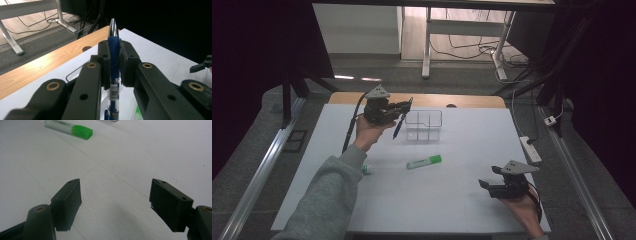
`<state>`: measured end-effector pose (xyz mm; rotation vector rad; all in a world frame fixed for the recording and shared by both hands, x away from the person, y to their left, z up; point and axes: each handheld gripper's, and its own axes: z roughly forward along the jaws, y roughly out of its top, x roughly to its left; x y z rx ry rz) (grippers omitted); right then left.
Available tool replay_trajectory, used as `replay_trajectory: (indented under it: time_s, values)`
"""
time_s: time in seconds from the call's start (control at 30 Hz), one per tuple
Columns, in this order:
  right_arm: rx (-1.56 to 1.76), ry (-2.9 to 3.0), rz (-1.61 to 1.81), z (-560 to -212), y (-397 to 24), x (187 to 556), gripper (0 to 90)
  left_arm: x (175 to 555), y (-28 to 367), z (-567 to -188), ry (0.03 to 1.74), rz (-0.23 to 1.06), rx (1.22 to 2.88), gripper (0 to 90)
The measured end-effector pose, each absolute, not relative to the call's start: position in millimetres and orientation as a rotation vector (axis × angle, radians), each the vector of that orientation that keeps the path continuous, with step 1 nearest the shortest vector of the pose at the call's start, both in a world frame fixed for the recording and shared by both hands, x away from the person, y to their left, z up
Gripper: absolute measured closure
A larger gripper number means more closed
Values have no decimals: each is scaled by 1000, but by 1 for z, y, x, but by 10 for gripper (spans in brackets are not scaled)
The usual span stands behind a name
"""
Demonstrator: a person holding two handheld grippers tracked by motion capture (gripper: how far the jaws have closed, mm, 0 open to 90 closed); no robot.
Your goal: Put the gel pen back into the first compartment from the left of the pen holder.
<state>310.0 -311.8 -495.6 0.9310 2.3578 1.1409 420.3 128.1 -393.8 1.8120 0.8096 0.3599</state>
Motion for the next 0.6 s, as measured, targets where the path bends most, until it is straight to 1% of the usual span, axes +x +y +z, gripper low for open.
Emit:
replay_trajectory:
  time_s: [0.6]
  values:
    - [938,2354,1140,-496,-313,310,249,438,118,-394,816,416,1803,794]
